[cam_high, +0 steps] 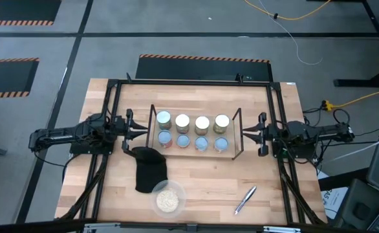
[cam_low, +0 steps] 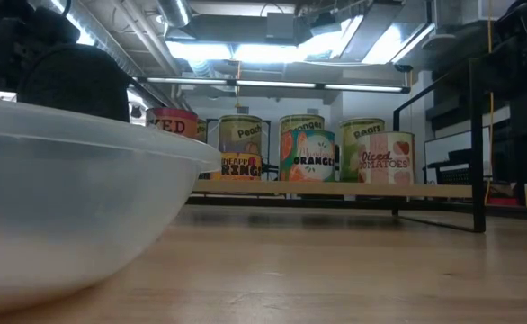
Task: Pick and place cans onto a shelf
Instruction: Return to Home Position
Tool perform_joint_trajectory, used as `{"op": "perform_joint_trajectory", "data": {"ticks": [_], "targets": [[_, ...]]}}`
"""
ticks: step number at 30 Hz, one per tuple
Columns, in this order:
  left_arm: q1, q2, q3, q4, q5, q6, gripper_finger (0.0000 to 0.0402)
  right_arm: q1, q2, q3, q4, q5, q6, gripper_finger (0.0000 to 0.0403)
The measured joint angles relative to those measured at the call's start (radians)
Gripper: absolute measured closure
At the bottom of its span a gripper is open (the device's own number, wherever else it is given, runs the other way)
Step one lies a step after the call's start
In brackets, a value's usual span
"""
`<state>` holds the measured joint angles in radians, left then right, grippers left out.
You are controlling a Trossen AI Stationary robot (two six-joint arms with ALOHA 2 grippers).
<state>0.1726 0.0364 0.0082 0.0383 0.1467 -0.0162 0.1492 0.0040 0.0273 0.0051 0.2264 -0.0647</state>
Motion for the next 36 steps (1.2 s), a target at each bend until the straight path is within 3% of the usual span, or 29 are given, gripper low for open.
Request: {"op": "perform_joint_trajectory", "data": {"ticks": [36], "targets": [[0.0,0.0,0.0,-0.001,-0.008,-0.008,0.0337,-0.031,0.084,0.004,0.012,0.006,-0.017,0.0324]]}}
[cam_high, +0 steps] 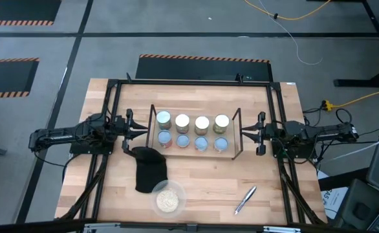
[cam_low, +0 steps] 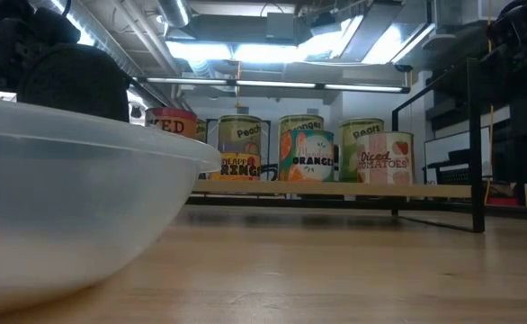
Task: Pick and place cans onto a shelf
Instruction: Return to Home Position
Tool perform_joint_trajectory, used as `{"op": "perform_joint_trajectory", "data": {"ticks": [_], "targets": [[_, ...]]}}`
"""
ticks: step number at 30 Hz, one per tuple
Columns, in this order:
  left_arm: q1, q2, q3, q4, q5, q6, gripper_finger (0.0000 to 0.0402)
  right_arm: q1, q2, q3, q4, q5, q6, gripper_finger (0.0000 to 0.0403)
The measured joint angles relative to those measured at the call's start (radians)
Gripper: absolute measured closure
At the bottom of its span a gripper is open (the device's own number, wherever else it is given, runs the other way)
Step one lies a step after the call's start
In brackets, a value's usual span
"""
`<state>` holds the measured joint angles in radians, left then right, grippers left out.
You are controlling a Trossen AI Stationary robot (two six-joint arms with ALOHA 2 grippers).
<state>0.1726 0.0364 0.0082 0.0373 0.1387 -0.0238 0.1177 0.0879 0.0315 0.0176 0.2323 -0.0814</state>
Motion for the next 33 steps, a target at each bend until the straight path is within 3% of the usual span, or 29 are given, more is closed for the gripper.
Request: {"op": "perform_joint_trajectory", "data": {"ticks": [33], "targets": [[0.0,0.0,0.0,0.0,0.001,0.0,0.0337,0.0,0.002,-0.005,0.051,0.002,-0.006,0.0324]]}}
